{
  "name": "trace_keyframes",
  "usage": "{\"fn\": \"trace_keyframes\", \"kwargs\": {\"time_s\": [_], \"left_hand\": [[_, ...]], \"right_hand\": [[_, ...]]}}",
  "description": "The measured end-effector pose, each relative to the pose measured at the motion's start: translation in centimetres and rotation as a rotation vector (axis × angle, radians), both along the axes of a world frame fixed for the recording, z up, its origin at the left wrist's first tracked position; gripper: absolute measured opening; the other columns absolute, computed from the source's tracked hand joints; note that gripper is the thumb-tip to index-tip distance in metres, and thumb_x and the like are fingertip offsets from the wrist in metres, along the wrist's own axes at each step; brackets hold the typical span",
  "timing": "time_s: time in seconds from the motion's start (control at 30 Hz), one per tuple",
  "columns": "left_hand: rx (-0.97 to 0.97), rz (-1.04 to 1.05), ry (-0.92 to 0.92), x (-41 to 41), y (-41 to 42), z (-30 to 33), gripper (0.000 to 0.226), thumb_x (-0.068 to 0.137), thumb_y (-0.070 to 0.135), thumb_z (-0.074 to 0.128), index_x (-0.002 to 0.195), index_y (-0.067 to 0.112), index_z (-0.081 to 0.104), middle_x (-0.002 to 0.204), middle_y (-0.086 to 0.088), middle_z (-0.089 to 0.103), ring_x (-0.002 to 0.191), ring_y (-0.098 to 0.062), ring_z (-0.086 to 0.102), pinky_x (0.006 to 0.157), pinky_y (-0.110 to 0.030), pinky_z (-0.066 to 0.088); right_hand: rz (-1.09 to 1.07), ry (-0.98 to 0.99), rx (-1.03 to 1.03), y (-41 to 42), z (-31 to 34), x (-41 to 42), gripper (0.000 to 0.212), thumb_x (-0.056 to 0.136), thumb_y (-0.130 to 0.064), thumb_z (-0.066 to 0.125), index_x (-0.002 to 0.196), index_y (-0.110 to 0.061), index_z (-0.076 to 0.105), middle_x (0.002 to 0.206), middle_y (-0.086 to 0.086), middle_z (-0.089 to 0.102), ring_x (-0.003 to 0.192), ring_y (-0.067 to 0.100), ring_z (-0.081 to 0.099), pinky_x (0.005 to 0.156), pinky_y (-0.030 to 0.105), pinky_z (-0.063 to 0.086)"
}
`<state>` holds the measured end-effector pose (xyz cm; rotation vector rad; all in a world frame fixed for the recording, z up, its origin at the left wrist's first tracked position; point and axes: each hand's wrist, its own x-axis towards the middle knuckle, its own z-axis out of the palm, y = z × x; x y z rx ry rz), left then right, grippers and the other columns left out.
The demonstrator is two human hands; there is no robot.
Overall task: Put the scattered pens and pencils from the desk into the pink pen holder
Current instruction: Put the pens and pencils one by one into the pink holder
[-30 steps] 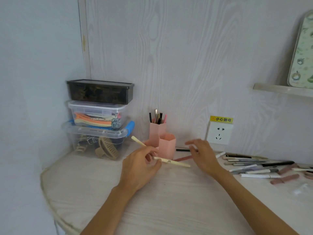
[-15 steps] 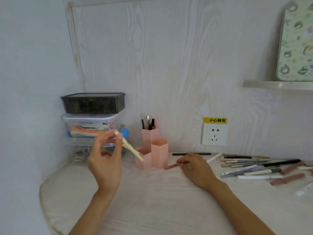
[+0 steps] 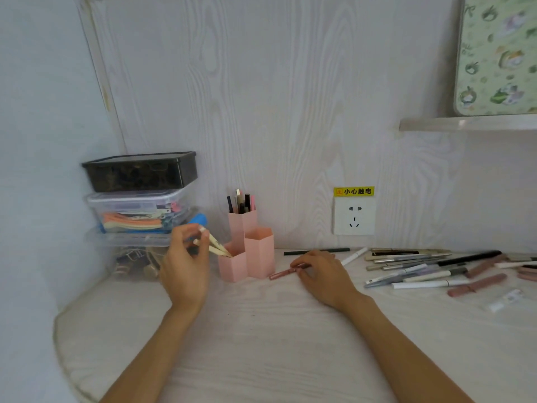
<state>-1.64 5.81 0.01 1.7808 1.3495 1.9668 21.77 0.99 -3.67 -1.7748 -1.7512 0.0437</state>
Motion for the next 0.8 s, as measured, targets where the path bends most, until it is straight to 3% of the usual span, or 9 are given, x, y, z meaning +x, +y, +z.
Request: {"fn": "trace_keyframes", "kwargs": {"time_s": [0.1,0.23,0.4,0.47,0.53,0.63,0.7,0.8], "left_hand": [[-0.074,0.084,0.327,0.3,0.9,1.7,0.024,0.09,0.027,0.059,0.113,0.022,0.054,0.102,-0.001,0.07,0.083,-0.026,0.066,0.068,-0.041,0.055],[-0.152,0.266,0.852,1.2,1.2,4.1,0.038,0.094,0.033,0.05,0.128,0.016,0.047,0.112,-0.011,0.064,0.092,-0.028,0.065,0.064,-0.036,0.051],[-0.354,0.431,1.177,2.3,1.6,5.9,0.037,0.092,0.029,0.052,0.126,0.015,0.049,0.126,-0.012,0.05,0.117,-0.027,0.047,0.084,-0.037,0.048],[-0.359,0.435,1.186,2.2,1.2,6.2,0.041,0.091,0.029,0.054,0.128,0.014,0.045,0.128,-0.011,0.047,0.121,-0.027,0.043,0.09,-0.038,0.045],[-0.251,0.395,1.071,1.8,0.5,5.8,0.042,0.091,0.028,0.053,0.129,0.013,0.044,0.126,-0.011,0.051,0.117,-0.027,0.046,0.091,-0.04,0.045],[0.018,0.193,0.751,2.1,-1.6,4.3,0.025,0.09,0.031,0.055,0.11,0.017,0.062,0.098,-0.005,0.065,0.09,-0.023,0.061,0.066,-0.036,0.052],[0.01,0.058,0.634,2.8,-3.3,3.0,0.021,0.089,0.042,0.055,0.095,0.025,0.066,0.078,0.007,0.064,0.069,-0.016,0.062,0.053,-0.027,0.048],[-0.099,-0.122,0.543,3.9,-3.4,0.8,0.023,0.086,0.049,0.056,0.097,0.032,0.066,0.076,0.012,0.065,0.067,-0.009,0.062,0.058,-0.029,0.053]], "right_hand": [[0.007,0.008,0.005,0.0,0.1,0.0,0.02,0.088,-0.023,0.054,0.101,-0.03,0.068,0.11,-0.004,0.063,0.107,0.017,0.052,0.094,0.031,0.034],[0.008,-0.023,0.024,0.0,0.2,-0.1,0.016,0.087,-0.028,0.056,0.094,-0.034,0.068,0.1,-0.01,0.064,0.102,0.011,0.052,0.09,0.029,0.034],[0.069,-0.011,0.049,-0.1,0.5,-0.3,0.011,0.085,-0.034,0.059,0.091,-0.035,0.068,0.093,-0.012,0.065,0.095,0.011,0.056,0.091,0.035,0.042],[0.071,0.009,0.076,-0.1,0.7,-0.4,0.012,0.085,-0.033,0.059,0.091,-0.035,0.068,0.093,-0.011,0.067,0.093,0.012,0.057,0.09,0.036,0.043],[0.076,0.036,0.089,-0.1,0.8,-0.4,0.013,0.086,-0.029,0.059,0.092,-0.034,0.069,0.093,-0.01,0.069,0.091,0.012,0.058,0.089,0.036,0.045],[0.116,0.101,0.093,-0.4,1.1,-0.7,0.014,0.087,-0.026,0.059,0.094,-0.032,0.069,0.095,-0.012,0.07,0.092,0.005,0.059,0.089,0.03,0.047],[0.158,0.173,0.116,-0.6,1.4,-1.2,0.014,0.088,-0.027,0.059,0.095,-0.032,0.069,0.094,-0.015,0.07,0.092,0.0,0.06,0.088,0.023,0.048],[0.229,0.343,0.182,-0.7,2.0,-1.8,0.014,0.089,-0.024,0.059,0.097,-0.03,0.069,0.093,-0.019,0.069,0.092,-0.001,0.062,0.086,0.017,0.049]]}}
